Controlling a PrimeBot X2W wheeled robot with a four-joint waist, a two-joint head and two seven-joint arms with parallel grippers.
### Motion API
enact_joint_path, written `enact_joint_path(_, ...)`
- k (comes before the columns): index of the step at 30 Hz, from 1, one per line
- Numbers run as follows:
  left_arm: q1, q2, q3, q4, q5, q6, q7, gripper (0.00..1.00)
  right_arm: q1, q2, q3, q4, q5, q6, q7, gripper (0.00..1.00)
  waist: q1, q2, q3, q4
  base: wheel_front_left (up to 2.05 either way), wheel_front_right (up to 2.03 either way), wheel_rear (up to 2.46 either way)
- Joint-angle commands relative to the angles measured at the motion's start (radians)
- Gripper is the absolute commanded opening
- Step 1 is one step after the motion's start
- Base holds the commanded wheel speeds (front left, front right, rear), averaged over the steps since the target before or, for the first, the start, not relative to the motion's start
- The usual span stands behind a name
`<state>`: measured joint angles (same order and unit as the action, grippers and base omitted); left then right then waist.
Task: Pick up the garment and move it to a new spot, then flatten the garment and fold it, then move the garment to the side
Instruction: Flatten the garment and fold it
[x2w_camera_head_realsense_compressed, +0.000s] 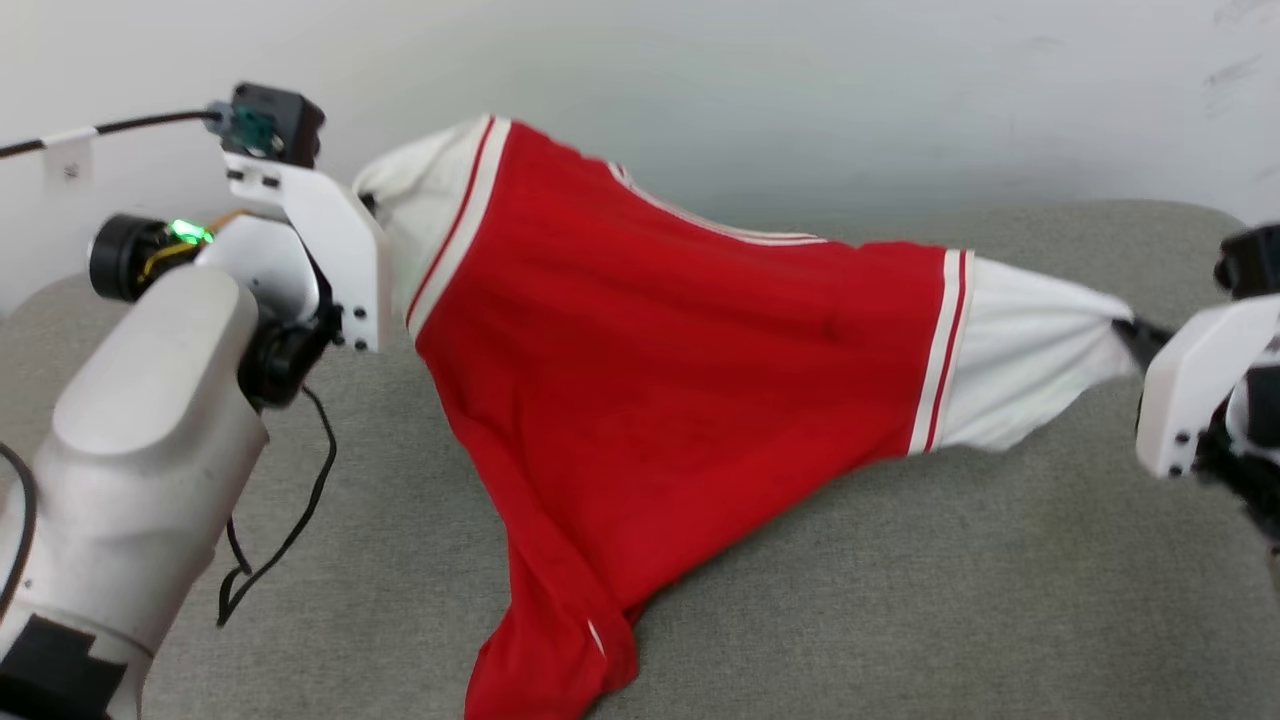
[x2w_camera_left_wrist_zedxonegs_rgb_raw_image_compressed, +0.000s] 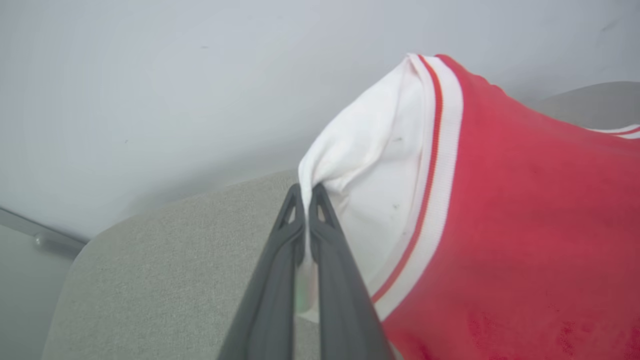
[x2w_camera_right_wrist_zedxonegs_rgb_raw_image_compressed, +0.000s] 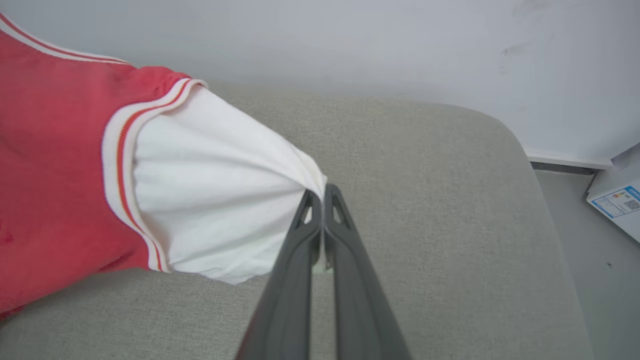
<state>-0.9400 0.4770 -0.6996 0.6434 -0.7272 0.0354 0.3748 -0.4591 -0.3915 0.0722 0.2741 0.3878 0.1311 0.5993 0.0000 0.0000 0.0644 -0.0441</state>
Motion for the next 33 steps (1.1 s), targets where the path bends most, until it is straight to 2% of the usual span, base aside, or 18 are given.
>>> enact_joint_path(1, -0.033, -0.003, 0.016, 0.020, 0.006, 0.009, -0.034, 0.00, -0.052, -0.013, 0.005, 0.019, -0.007, -0.001, -0.014, 0.00, 0.0000, 0.0000, -0.011, 0.008, 0.00, 0.00, 0.00)
enact_joint_path(10, -0.211, -0.048, 0.063, 0.131, 0.049, 0.052, -0.231, 0.00, -0.362, 0.008, 0.002, 0.180, -0.047, -0.001, -0.142, 0.00, 0.0000, 0.0000, 0.049, 0.007, 0.00, 0.00, 0.00)
enact_joint_path(22, -0.527, -0.058, 0.141, 0.201, 0.085, 0.041, -0.498, 0.00, -0.835, 0.058, -0.009, 0.368, -0.149, -0.001, -0.416, 0.00, 0.0000, 0.0000, 0.257, -0.028, 0.00, 0.00, 0.00)
enact_joint_path(28, -0.649, -0.053, 0.155, 0.229, 0.100, 0.040, -0.560, 0.00, -1.013, 0.075, 0.025, 0.435, -0.183, -0.001, -0.520, 0.00, 0.0000, 0.0000, 0.351, -0.049, 0.00, 0.00, 0.00)
enact_joint_path(33, -0.688, -0.058, 0.158, 0.250, 0.098, 0.034, -0.581, 0.00, -1.092, 0.097, 0.061, 0.493, -0.174, -0.001, -0.559, 0.00, 0.0000, 0.0000, 0.412, -0.060, 0.00, 0.00, 0.00)
